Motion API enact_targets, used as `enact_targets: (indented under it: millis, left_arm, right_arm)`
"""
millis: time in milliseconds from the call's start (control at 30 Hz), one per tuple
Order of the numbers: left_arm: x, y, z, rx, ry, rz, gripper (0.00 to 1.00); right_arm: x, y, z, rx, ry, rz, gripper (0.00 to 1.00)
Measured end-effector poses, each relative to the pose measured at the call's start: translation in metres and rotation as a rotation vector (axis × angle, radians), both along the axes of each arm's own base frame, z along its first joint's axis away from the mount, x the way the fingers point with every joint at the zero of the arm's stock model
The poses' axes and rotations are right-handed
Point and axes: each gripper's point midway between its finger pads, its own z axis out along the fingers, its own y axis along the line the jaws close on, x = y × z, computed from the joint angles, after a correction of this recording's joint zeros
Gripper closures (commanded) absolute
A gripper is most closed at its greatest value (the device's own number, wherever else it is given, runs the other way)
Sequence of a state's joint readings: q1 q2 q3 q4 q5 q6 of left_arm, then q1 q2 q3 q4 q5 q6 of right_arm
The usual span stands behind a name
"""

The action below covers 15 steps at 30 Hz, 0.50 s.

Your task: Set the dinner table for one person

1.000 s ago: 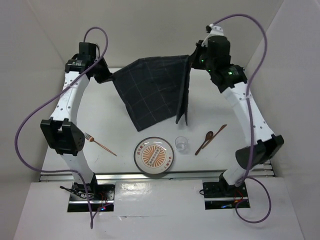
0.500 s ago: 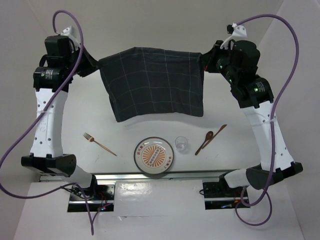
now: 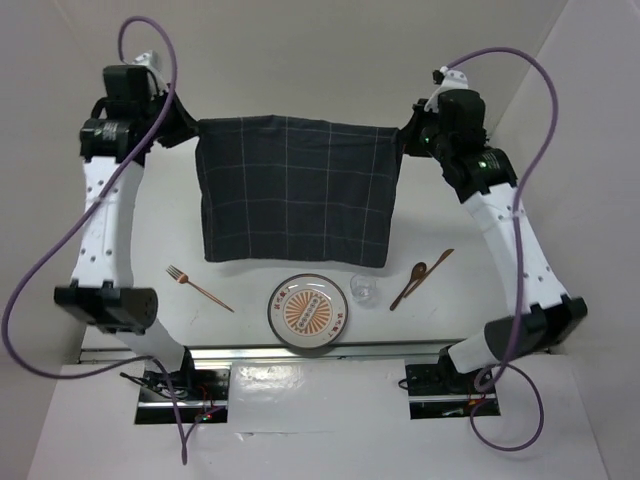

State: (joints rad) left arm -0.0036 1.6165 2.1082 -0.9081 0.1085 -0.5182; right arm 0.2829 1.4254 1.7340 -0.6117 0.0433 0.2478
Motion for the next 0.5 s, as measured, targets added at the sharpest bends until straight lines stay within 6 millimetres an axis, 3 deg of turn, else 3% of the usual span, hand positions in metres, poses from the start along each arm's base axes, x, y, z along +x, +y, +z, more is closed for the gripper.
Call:
enact_targets:
  millis: [133,167,200,233,300,333,400,433,500]
  left_arm:
    - [0.067,0.002,-0.084,0.000,0.165,0.009,1.00]
    - [0.083,0.003,-0.107,0.002,0.202,0.015,0.70]
    - [0.099,0.004,-0.131,0.007,0.238,0.017,0.46]
    - [0.114,0.005,-0.154,0.011,0.270,0.019,0.28]
    - [0.144,0.007,-0.193,0.015,0.313,0.040,0.10]
    - [0.154,0.009,-0.207,0.016,0.328,0.044,0.08]
    - [0.164,0.011,-0.230,0.010,0.353,0.052,0.08]
    - [0.161,0.012,-0.239,0.009,0.375,0.054,0.10]
    - [0.152,0.012,-0.246,0.009,0.391,0.055,0.17]
  right_arm:
    - [0.060,-0.014,-0.073,-0.009,0.132,-0.026,1.00]
    - [0.080,-0.020,-0.094,-0.003,0.161,-0.030,0.99]
    - [0.098,-0.023,-0.113,0.005,0.188,-0.030,0.82]
    - [0.119,-0.026,-0.138,0.016,0.227,-0.032,0.35]
    - [0.165,-0.031,-0.181,0.026,0.282,-0.038,0.16]
    - [0.188,-0.033,-0.204,0.025,0.310,-0.042,0.08]
    - [0.226,-0.038,-0.242,0.021,0.338,-0.050,0.08]
    - [0.233,-0.039,-0.261,0.017,0.363,-0.052,0.08]
    - [0.224,-0.040,-0.296,0.011,0.447,-0.054,0.09]
